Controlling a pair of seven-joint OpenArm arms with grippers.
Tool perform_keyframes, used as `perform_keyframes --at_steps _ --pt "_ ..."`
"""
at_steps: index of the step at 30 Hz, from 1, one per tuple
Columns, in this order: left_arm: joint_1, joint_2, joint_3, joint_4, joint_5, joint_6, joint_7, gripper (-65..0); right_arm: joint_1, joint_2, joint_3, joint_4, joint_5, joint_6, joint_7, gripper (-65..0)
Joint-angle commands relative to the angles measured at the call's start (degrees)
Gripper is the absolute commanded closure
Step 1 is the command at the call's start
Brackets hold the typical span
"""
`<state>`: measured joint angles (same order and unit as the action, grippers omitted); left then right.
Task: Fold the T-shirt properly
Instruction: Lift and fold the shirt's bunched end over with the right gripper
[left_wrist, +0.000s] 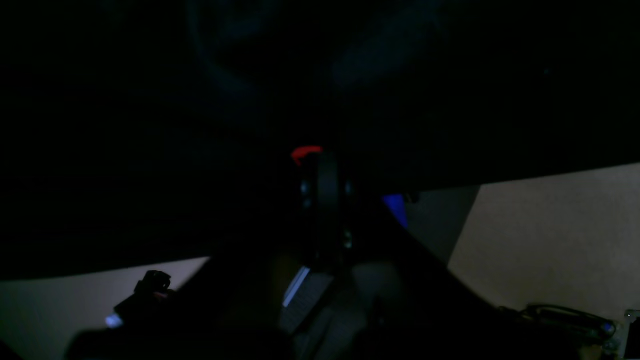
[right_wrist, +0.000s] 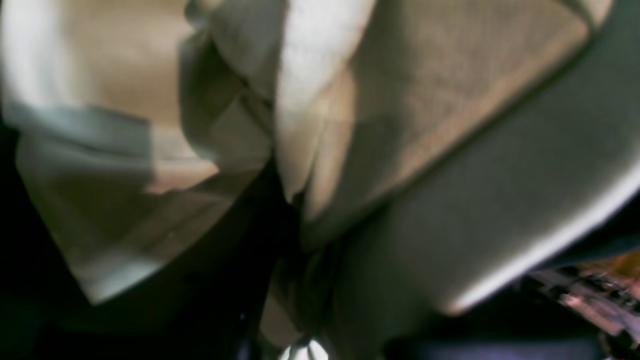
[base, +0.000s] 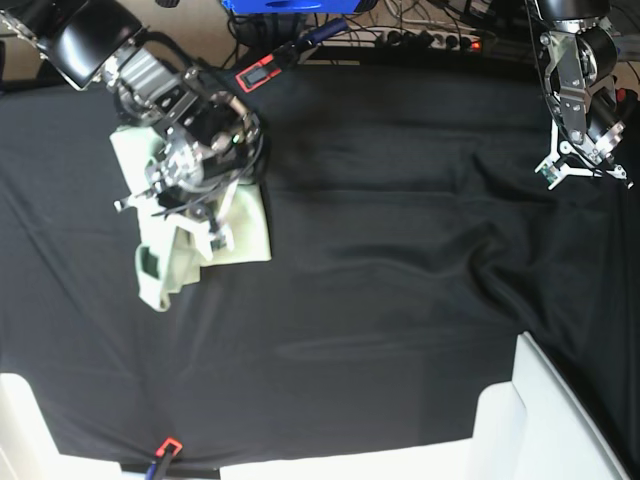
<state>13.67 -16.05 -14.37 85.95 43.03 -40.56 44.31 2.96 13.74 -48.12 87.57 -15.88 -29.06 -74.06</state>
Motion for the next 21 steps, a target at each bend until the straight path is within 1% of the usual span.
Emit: perform_keyframes --at_steps 1,4,6,7,10,14,16,18,21 --pt "-0.26 -0.61 -0.35 0.86 0.62 0.56 0.56 0.0 0.86 -0.77 -0.19 0.74 -2.01 -0.26 0.44 -0.4" --pt "-0.26 -0.52 -0.35 0.86 0.62 0.56 0.56 0.0 0.42 -2.0 -0.28 0.56 -6.67 -0.26 0.08 -0.9" --pt "-0.35 -0.52 -0.35 0.86 0.62 0.56 0.56 0.0 -0.1 -2.97 -0.28 0.56 -9.22 0.0 0.08 -4.2" --pt "-0.35 -0.52 -0.35 0.86 0.62 0.56 0.56 0.0 -0.1 -3.23 -0.28 0.56 -9.31 0.0 0.08 -6.2" --pt "-0.7 -0.52 -0.27 0.86 0.62 0.56 0.56 0.0 -0.72 -4.37 -0.28 1.09 -8.6 0.09 0.26 -15.5" --pt "-1.32 -0.52 -0.27 0.68 0.62 0.56 0.56 0.0 -1.16 -5.69 -0.28 1.18 -8.25 0.18 0.35 -32.8" --pt "-1.41 -0.52 -0.27 0.68 0.62 0.56 0.56 0.0 -1.69 -6.31 -0.28 1.53 -8.25 0.18 0.35 -39.9" --pt "-1.41 -0.52 -0.27 0.68 0.62 0.56 0.56 0.0 -2.04 -6.4 -0.28 3.38 -8.25 0.18 0.44 -43.8" --pt "-1.5 -0.52 -0.27 0.68 0.62 0.56 0.56 0.0 -2.92 -6.48 -0.19 8.47 -6.41 0.18 1.31 -44.3"
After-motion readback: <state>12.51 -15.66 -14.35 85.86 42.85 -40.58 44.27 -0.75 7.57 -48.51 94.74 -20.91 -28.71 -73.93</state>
